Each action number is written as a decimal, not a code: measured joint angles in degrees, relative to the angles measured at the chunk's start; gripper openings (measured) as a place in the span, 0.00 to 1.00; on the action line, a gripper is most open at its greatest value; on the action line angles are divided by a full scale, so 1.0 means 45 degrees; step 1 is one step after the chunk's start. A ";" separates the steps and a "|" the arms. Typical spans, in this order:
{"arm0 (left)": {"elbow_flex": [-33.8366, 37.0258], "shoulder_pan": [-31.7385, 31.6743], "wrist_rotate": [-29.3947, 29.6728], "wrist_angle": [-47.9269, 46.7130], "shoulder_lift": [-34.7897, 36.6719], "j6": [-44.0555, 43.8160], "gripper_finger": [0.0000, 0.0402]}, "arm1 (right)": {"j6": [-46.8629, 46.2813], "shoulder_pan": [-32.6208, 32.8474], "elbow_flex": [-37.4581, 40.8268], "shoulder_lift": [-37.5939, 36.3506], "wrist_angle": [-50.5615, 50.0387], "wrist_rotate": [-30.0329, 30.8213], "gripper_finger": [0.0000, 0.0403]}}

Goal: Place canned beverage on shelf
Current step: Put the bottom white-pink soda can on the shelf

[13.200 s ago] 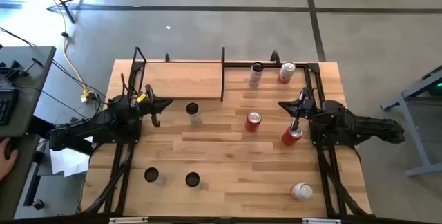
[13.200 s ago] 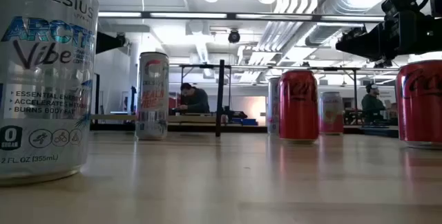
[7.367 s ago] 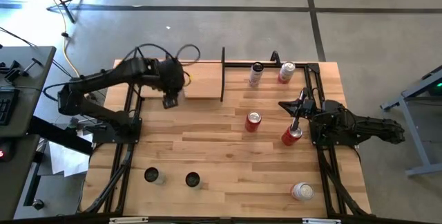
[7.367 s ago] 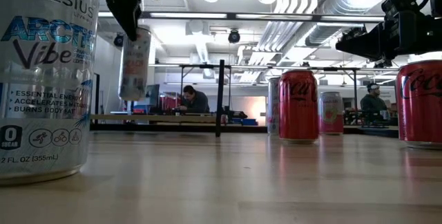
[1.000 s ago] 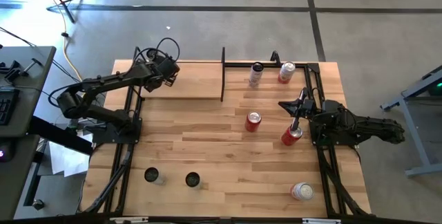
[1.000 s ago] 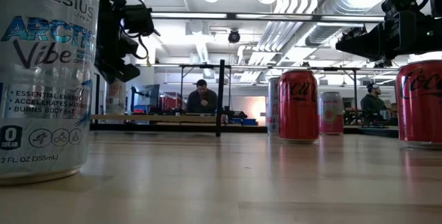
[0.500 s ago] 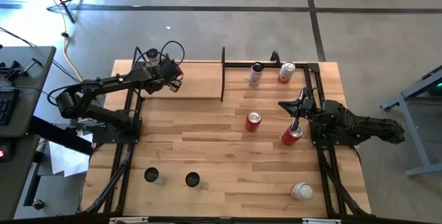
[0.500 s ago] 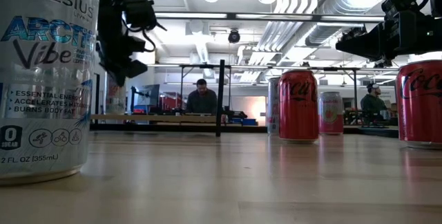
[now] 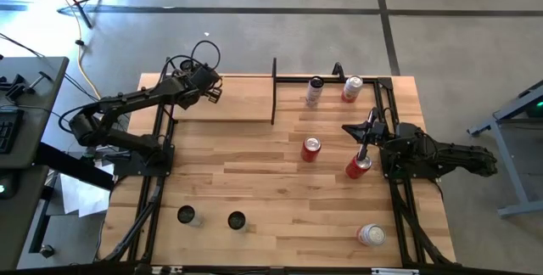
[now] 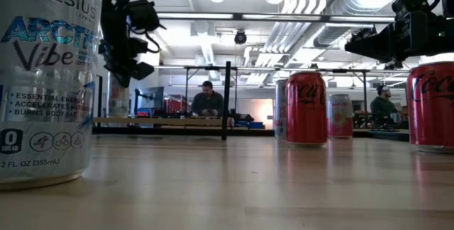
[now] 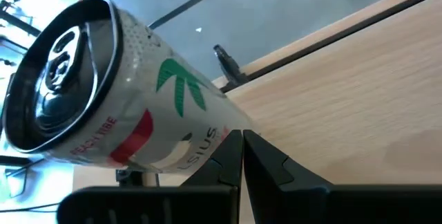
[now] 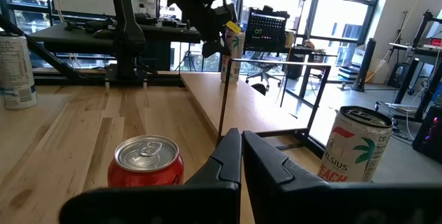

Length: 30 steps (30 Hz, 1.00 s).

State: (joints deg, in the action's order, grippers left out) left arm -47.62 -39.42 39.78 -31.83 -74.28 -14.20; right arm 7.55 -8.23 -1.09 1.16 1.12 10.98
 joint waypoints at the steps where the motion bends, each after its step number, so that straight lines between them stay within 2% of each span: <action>1: 0.0000 0.0000 0.0084 0.0003 0.0000 -0.0010 0.01 | 0.0000 0.0003 0.0000 -0.0003 0.0000 0.0000 0.00; 12: 0.0000 0.0034 0.0986 -0.1171 0.0002 -0.0379 0.01 | 0.0000 0.0005 -0.0003 -0.0003 -0.0003 0.0000 0.00; 21: 0.0000 0.0209 0.1198 -0.1766 0.0005 -0.0695 0.01 | 0.0000 0.0003 0.0002 -0.0003 -0.0001 0.0000 0.00; 26: 0.0000 0.1153 0.0507 -0.1520 0.0131 -0.0834 0.01 | 0.0000 0.0002 0.0000 -0.0002 -0.0002 0.0000 0.00; 30: 0.0000 0.1677 0.0029 -0.0115 0.0095 -0.0361 0.01 | 0.0000 0.0005 -0.0002 -0.0002 -0.0002 0.0000 0.00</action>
State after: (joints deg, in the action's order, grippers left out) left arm -47.62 -31.87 39.91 -32.35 -73.85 -15.82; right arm 7.55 -8.21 -1.10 1.15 1.11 10.98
